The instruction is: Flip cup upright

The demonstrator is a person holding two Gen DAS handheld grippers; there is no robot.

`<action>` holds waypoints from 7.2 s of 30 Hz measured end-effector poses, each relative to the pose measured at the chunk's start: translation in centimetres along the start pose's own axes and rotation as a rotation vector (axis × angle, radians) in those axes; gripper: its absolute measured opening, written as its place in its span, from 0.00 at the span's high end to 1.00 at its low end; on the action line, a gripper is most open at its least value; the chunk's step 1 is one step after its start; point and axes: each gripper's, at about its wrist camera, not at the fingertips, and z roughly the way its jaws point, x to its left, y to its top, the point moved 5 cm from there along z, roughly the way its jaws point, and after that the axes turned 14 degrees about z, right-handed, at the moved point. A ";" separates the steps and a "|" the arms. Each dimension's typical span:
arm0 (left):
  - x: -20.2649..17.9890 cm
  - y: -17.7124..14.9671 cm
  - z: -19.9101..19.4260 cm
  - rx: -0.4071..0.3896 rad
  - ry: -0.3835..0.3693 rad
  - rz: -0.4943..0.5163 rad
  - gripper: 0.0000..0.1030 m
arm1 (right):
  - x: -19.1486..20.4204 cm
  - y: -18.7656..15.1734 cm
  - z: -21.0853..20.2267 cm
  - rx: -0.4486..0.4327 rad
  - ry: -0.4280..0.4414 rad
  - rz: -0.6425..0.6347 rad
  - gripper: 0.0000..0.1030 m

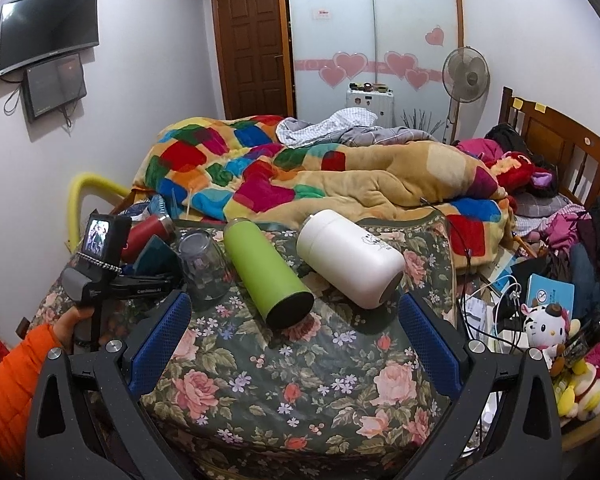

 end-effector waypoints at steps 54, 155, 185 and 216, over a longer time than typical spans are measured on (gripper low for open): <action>-20.3 -2.4 -3.8 0.012 -0.074 0.190 0.32 | -3.5 -3.4 -2.1 0.039 -0.004 0.012 0.00; -5.9 -5.3 -16.7 -0.207 0.220 -0.043 0.07 | 5.4 -7.8 13.3 0.429 0.033 -0.146 0.31; -10.8 -3.0 -29.2 -0.449 0.183 -0.052 0.07 | 3.4 -1.4 -3.0 0.072 0.110 -0.129 0.30; -15.4 -6.1 -43.9 -0.777 0.268 -0.063 0.00 | 3.9 -0.8 -19.9 -0.424 0.200 -0.055 0.00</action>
